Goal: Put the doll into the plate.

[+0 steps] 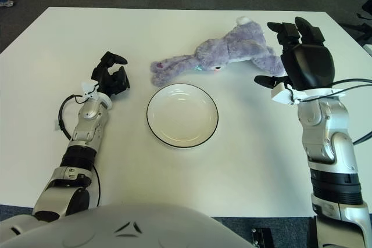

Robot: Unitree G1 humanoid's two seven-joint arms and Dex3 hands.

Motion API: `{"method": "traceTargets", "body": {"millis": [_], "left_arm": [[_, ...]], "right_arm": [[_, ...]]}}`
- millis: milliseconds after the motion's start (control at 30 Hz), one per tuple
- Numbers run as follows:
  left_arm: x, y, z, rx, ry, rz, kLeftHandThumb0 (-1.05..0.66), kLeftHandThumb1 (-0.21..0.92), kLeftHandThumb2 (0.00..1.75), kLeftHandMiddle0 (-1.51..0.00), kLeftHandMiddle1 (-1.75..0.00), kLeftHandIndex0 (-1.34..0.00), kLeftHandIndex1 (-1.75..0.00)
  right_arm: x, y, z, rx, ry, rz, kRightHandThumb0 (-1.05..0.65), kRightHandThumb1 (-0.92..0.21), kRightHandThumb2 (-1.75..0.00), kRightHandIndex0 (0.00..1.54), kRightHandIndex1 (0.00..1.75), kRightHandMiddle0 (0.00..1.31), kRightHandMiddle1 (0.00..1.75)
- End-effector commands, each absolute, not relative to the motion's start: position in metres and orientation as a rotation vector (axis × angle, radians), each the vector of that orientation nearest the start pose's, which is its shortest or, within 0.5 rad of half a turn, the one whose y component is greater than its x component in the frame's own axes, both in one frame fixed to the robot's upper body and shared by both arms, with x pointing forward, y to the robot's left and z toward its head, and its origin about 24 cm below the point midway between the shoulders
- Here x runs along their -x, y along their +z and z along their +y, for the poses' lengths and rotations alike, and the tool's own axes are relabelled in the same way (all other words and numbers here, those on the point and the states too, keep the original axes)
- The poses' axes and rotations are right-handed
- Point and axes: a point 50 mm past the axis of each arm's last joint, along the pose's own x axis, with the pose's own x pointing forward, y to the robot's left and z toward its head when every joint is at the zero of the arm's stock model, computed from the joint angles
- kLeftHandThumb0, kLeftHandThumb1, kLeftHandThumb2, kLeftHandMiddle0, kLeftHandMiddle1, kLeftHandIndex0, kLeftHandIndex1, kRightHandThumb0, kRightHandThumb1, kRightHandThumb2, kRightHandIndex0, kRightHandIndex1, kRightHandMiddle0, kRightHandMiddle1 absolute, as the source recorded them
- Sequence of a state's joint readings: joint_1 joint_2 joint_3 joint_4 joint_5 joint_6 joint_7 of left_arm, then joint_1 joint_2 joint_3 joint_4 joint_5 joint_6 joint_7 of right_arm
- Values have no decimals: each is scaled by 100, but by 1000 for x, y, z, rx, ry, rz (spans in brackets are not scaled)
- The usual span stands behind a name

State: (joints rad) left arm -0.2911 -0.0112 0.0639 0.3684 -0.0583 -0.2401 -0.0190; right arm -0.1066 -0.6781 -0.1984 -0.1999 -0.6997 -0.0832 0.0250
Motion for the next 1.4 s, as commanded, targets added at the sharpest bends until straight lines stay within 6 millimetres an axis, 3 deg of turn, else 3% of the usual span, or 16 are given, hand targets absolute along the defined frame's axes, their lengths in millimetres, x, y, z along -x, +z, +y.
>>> {"method": "traceTargets", "body": {"millis": [0,267,633,1100,1367], "left_arm": [[-298,39,139,73,-18,-98,-40,60,97,-114,-175,-40,-175],[-297,39,138,74,-16,-102,-40,60,96,-115,-175,-40,-175],[-296,39,137,83,-24,-109,-40,60,96,-115,-175,-40,-175],[-296,39,136,82,-24,-116,-40,60,96,-116,-175,-40,-175],[-296,39,136,76,-23,-117,-40,60,96,-116,-175,-39,-175]], "right_arm": [[-264,188,-261,1450,-177,-351,-72,-47,-72,0,0,0,50],[-274,195,-253,1537,-160,-293,-78,-55,-59,0,0,0,43],[-292,193,-246,1622,-134,-194,-79,-60,-56,0,0,0,16],[-301,193,-236,1501,-32,-168,-79,-59,-55,0,0,0,29],[-313,190,-234,1524,-22,-140,-84,-63,-51,0,0,0,17]]}}
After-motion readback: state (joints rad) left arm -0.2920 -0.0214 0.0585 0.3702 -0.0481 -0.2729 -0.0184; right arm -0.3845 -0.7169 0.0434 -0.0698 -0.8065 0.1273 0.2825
